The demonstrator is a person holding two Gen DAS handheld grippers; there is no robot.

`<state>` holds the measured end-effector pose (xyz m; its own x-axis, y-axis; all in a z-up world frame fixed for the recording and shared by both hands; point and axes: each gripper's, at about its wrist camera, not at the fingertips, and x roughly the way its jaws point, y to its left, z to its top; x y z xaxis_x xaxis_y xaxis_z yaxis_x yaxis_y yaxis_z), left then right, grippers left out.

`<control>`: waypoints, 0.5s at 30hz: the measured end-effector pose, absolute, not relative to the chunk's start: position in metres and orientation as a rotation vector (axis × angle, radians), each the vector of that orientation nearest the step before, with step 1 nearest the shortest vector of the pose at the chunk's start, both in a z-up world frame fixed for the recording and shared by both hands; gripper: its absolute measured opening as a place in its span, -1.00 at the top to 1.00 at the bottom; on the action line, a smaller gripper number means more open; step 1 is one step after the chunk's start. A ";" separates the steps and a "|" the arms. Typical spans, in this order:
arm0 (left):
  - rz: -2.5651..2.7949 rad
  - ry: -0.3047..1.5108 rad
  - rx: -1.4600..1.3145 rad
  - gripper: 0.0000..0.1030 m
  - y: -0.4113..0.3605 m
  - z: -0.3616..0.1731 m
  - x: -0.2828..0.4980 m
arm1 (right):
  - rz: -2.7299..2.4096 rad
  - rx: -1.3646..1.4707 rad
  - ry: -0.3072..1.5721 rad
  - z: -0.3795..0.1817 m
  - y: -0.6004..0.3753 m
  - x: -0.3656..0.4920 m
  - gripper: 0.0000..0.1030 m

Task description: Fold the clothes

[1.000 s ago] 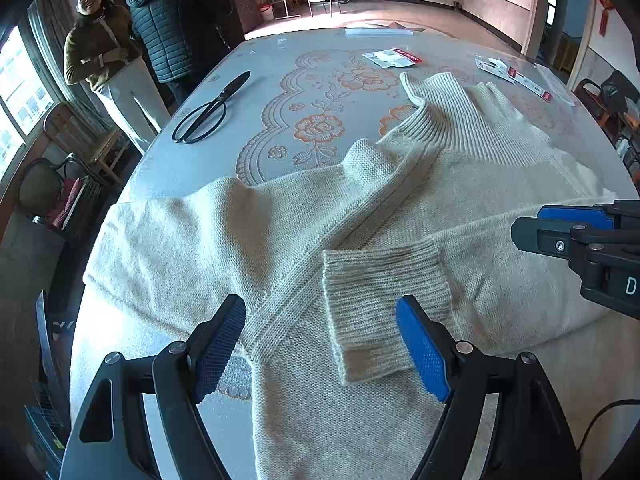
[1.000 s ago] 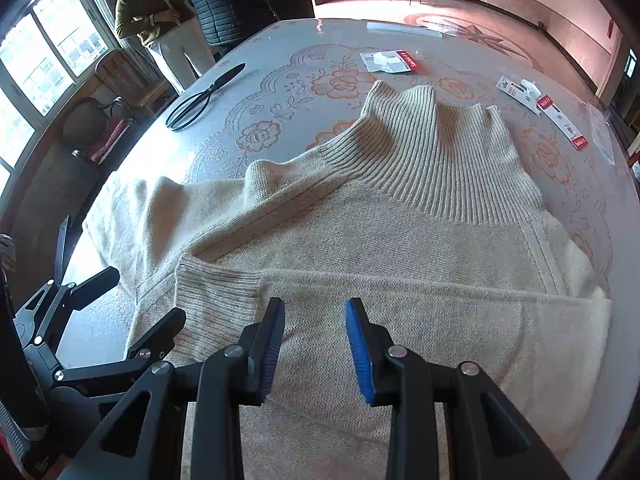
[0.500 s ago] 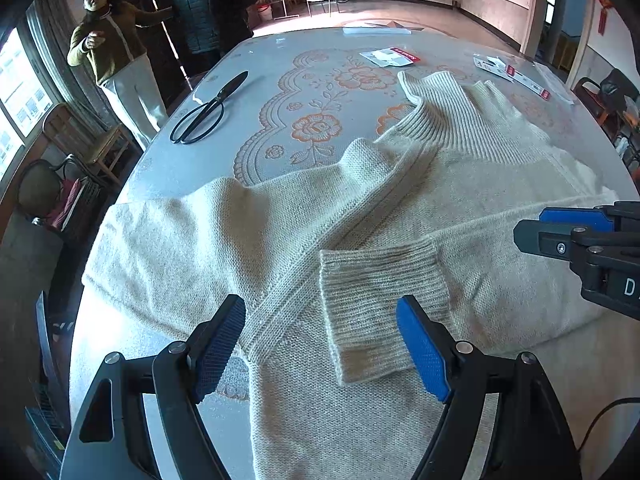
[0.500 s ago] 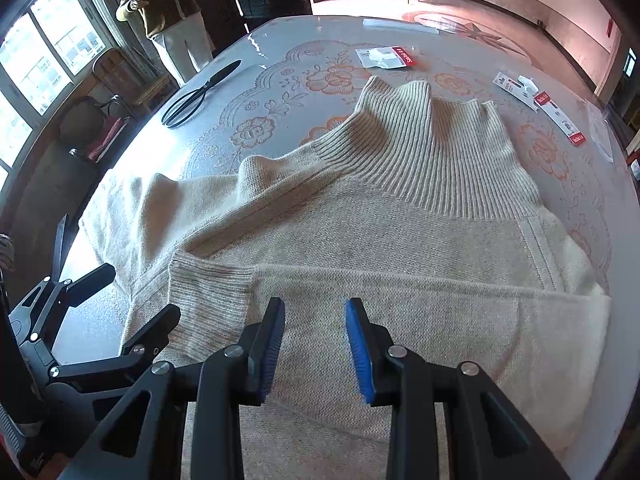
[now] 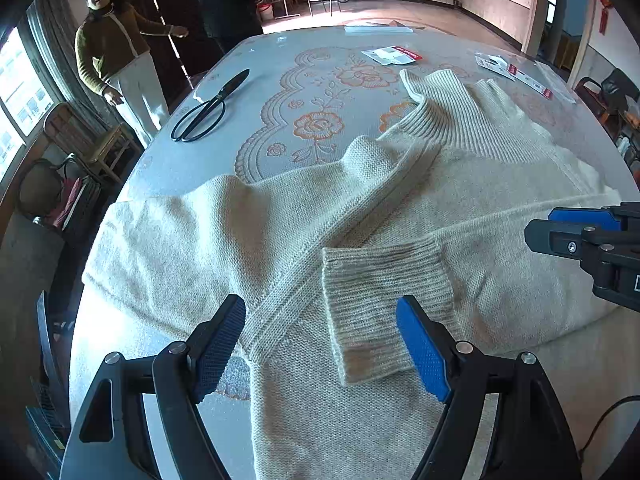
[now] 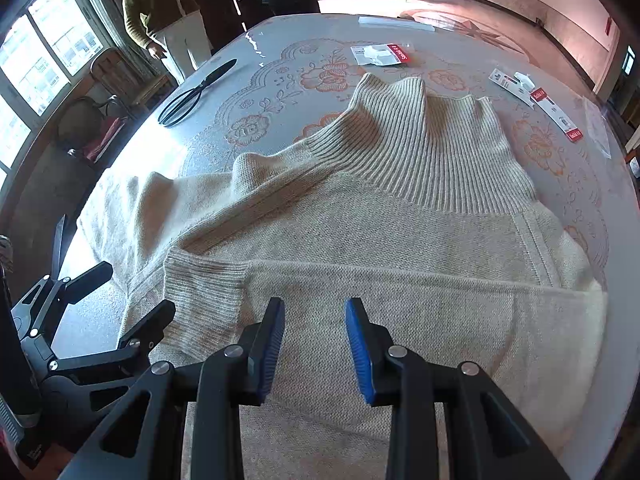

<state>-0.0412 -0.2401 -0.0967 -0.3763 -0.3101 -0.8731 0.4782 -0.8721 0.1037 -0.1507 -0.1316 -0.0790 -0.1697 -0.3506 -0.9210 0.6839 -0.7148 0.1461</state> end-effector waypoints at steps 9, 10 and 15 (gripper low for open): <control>-2.271 0.223 1.375 -0.54 -0.236 -0.095 -0.041 | -1.949 1.408 0.388 -0.079 -0.128 -0.149 0.39; -2.270 0.224 1.377 -0.54 -0.236 -0.095 -0.042 | -1.948 1.409 0.389 -0.079 -0.127 -0.149 0.39; -2.268 0.227 1.380 -0.54 -0.236 -0.096 -0.042 | -1.935 1.413 0.394 -0.082 -0.126 -0.149 0.39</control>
